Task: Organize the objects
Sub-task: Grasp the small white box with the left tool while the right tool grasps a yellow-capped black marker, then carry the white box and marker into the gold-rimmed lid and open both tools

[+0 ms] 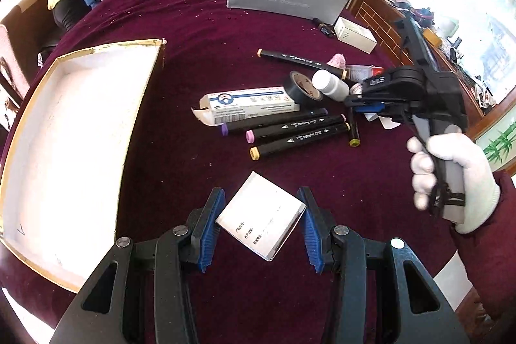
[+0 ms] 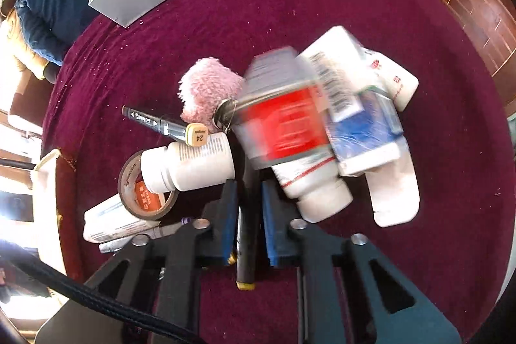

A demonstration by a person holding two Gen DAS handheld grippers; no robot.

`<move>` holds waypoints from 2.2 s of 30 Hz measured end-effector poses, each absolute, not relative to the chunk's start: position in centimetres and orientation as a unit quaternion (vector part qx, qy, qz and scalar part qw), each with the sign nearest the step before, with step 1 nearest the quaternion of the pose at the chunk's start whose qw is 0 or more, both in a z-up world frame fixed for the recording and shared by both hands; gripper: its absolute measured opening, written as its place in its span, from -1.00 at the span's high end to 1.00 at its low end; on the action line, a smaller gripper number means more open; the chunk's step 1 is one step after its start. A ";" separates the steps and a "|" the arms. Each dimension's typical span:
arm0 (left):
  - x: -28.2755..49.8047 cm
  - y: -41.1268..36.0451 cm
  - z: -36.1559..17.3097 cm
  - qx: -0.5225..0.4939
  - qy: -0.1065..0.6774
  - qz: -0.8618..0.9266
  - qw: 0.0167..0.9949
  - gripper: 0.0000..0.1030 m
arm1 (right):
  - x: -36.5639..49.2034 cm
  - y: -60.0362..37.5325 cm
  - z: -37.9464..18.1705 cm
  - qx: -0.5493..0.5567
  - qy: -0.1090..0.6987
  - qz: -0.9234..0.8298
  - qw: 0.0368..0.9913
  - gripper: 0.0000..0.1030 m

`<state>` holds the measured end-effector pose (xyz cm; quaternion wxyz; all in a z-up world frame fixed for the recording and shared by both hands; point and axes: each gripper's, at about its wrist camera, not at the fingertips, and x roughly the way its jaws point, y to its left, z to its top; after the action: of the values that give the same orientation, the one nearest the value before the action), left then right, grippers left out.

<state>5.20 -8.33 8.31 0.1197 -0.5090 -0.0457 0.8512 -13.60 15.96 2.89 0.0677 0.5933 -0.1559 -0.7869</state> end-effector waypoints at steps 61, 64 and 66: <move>-1.9 -24.9 10.5 -0.505 -0.070 0.860 0.010 0.21 | -8.5 -2.8 11.1 0.579 -0.207 -0.719 0.325 0.72; -3.9 -26.8 8.7 -0.516 -0.078 0.853 0.012 0.21 | -9.5 -6.7 9.9 0.590 -0.201 -0.713 0.320 0.72; -5.1 -28.0 7.6 -0.523 -0.087 0.848 0.012 0.21 | -10.0 -8.6 9.2 0.594 -0.193 -0.716 0.311 0.72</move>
<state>-5.06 -27.97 7.57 0.0125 -0.5226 -0.0875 0.8480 -10.01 -8.58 9.23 0.3106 0.5942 -0.1928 -0.7165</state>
